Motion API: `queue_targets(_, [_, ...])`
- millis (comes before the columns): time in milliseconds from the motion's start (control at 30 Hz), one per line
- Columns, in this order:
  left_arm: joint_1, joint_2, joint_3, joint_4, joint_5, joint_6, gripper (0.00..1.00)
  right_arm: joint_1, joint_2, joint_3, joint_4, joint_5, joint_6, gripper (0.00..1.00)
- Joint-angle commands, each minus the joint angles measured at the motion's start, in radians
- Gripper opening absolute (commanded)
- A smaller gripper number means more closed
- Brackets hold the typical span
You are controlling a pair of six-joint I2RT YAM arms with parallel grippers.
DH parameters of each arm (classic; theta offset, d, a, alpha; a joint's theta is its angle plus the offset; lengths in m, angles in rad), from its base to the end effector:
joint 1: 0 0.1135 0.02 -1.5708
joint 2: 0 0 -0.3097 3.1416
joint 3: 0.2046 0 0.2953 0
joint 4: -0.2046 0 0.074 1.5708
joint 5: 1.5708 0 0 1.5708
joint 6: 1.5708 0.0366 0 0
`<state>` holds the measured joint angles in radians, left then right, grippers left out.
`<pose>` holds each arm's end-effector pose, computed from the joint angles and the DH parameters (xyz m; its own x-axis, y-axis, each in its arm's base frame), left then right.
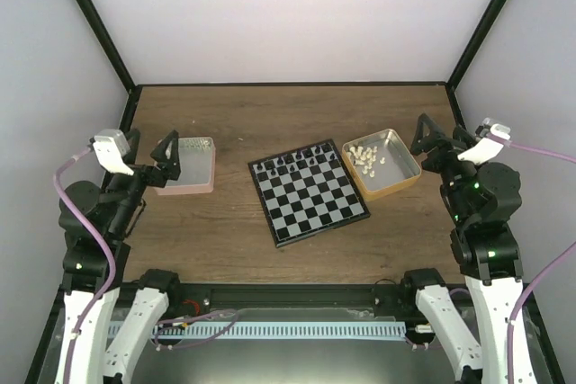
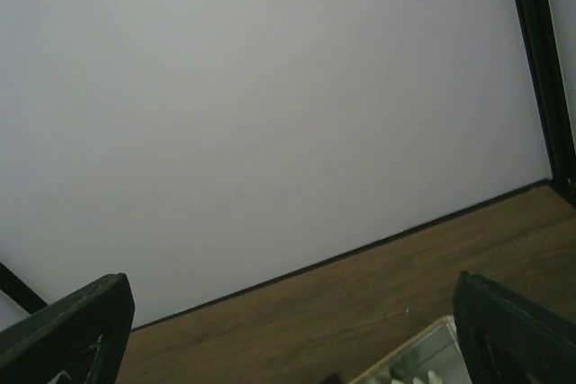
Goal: Set up the chess pieces on the board
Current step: Pick up the chess piece from the storage box.
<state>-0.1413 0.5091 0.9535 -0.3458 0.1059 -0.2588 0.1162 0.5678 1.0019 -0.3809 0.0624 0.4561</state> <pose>0.0932 -0.0172 0.4538 0.0317 -0.2616 -0.9647 0.2610 0.9338 -0.2446 0.1059 0.0101 0.4620 0.0237 0.4454 -0.8950 -0.0716 0.8937 0.4428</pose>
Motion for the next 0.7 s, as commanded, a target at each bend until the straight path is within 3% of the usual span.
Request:
queue_targets(0, [0.018, 0.001, -0.035, 0.05, 0.131, -0.019, 1.0, -0.036, 0.022, 0.07, -0.124, -0.073, 0.074, 0.99])
queue_targets(167, [0.024, 0.006, -0.085, 0.133, 0.222, -0.043, 1.0, -0.049, 0.048, 0.104, -0.236, -0.107, 0.096, 0.99])
queue_targets(400, [0.027, 0.053, -0.118, 0.213, 0.291, -0.099, 1.0, -0.054, 0.047, 0.023, -0.197, -0.255, 0.009, 0.97])
queue_targets(667, [0.029, 0.248, -0.112, 0.429, 0.434, -0.159, 1.0, -0.057, 0.269, -0.027, -0.181, -0.268, -0.002, 0.8])
